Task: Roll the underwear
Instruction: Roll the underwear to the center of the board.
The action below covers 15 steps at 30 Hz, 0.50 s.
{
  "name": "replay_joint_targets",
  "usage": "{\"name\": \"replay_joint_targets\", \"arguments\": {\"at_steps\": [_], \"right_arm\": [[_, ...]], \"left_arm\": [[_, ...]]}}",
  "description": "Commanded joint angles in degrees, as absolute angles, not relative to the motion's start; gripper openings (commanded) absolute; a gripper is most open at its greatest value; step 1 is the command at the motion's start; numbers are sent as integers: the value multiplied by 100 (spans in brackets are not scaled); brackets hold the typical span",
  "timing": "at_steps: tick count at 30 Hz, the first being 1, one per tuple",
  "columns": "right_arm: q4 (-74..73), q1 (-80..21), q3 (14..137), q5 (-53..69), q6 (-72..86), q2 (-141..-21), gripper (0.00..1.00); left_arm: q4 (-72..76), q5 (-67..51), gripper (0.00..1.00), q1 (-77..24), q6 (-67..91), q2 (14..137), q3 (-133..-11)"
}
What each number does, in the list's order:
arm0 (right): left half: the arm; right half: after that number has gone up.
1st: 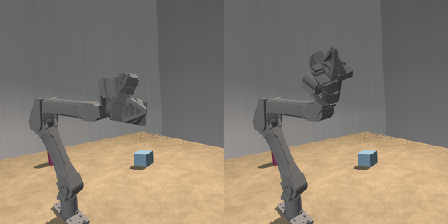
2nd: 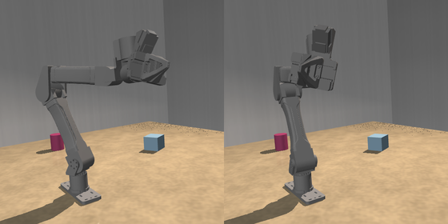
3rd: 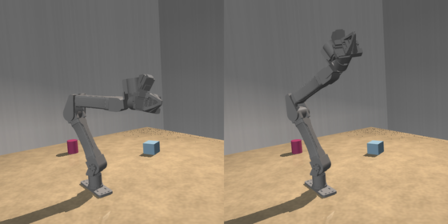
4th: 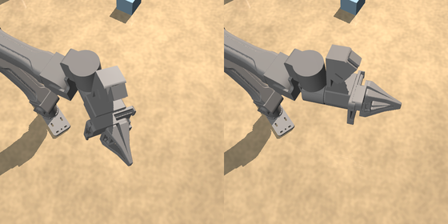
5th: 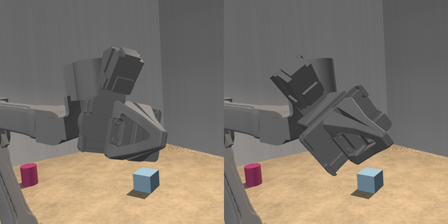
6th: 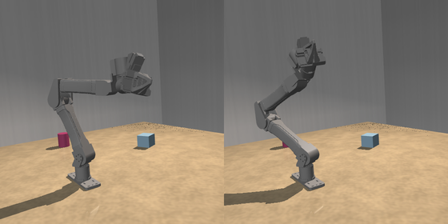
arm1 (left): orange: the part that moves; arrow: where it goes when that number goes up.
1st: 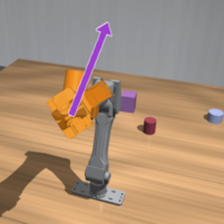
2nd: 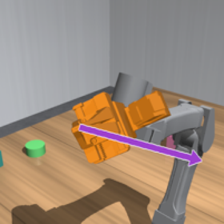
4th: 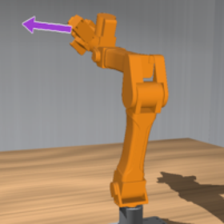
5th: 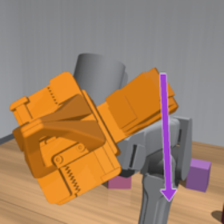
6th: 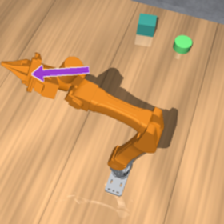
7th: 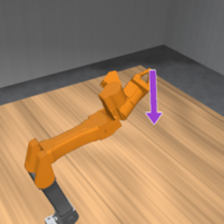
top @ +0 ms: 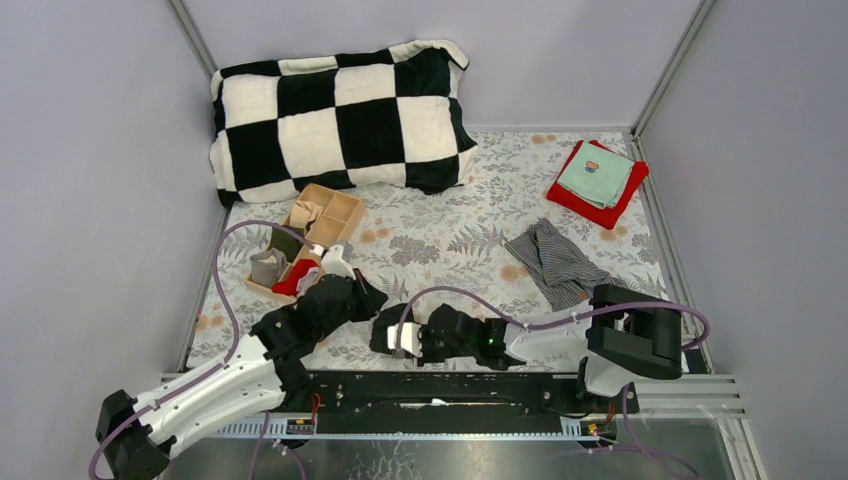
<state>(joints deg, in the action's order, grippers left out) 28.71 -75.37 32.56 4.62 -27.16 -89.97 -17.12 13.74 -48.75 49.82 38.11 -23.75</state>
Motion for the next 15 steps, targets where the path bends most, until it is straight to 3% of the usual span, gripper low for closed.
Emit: {"name": "replay_joint_targets", "arguments": {"at_steps": [1,15], "right_arm": [[2125,-7213,3632,1470,-1529,-9095,0],[2147,-6314,3987,2983,789,-9915,5]], "left_arm": [[-2080,1433,1,-4880,5080,3580,-2145],[-2462,1550,0,-4879,5194,2966,-2257]]}}
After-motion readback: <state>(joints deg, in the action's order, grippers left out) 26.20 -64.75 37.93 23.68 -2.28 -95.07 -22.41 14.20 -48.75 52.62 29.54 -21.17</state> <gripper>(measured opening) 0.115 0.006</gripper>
